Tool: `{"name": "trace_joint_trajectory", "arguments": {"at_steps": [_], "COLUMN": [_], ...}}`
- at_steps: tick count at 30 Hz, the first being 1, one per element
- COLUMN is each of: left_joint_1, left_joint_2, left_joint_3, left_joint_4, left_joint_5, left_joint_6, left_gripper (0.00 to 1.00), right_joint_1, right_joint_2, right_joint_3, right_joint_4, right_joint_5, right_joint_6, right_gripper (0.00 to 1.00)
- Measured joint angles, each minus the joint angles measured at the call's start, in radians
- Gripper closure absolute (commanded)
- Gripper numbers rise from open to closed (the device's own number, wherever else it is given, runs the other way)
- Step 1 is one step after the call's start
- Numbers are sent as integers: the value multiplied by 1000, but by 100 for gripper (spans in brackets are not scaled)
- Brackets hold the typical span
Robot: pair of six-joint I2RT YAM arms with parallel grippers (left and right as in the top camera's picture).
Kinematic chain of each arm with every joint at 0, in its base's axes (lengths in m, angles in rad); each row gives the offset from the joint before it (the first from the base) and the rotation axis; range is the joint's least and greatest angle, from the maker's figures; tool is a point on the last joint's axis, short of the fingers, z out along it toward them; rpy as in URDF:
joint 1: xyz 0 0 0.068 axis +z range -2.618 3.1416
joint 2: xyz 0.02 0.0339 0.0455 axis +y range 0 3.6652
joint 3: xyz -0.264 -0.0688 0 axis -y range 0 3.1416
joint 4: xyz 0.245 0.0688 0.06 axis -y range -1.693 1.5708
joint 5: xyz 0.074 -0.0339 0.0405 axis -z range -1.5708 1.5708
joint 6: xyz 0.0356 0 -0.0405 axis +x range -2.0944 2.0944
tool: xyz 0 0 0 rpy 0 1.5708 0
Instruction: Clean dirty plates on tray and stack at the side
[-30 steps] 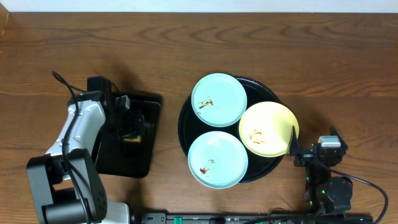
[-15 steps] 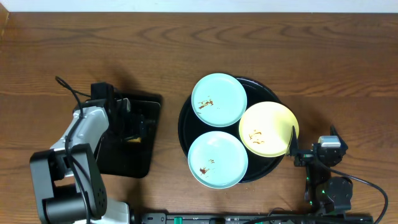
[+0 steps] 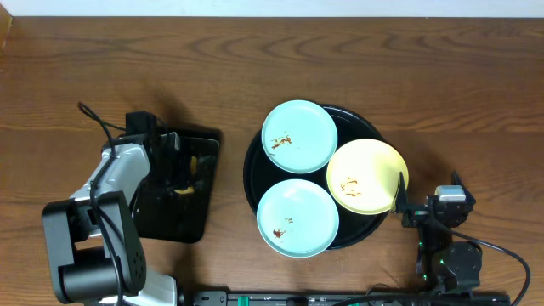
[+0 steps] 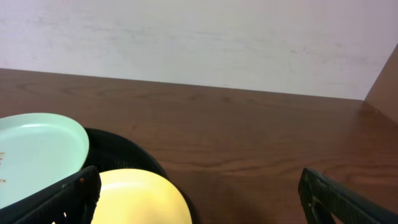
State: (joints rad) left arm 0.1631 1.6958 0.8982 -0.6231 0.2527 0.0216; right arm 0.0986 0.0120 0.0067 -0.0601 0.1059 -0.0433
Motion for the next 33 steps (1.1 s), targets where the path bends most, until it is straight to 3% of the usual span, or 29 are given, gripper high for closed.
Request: {"name": "trace_joint_trajectory", "arguments": {"at_steps": [21,24,28,31,33], "left_joint_1": [0,0,0,0,0], "left_joint_2": [-11,-11,-9,-2,4], "left_joint_3": [6,6,6,6,6], "left_joint_4": [103,108,107,108,109], "left_joint_5": [-20,-20,-20,-21,-23], "left_joint_6": [0,0,4,0,2], "left_gripper": [4,12,14,31,51], "right_joint_1": [0,0,0,0,0], "right_joint_2": [0,0,0,0,0], "right_joint_3": [0,0,0,0,0], "right_joint_4": [0,0,0,0,0], "right_joint_5": [0,0,0,0,0], "right_joint_6": [0,0,0,0,0], "right_gripper": [1,1,1,1,1]}}
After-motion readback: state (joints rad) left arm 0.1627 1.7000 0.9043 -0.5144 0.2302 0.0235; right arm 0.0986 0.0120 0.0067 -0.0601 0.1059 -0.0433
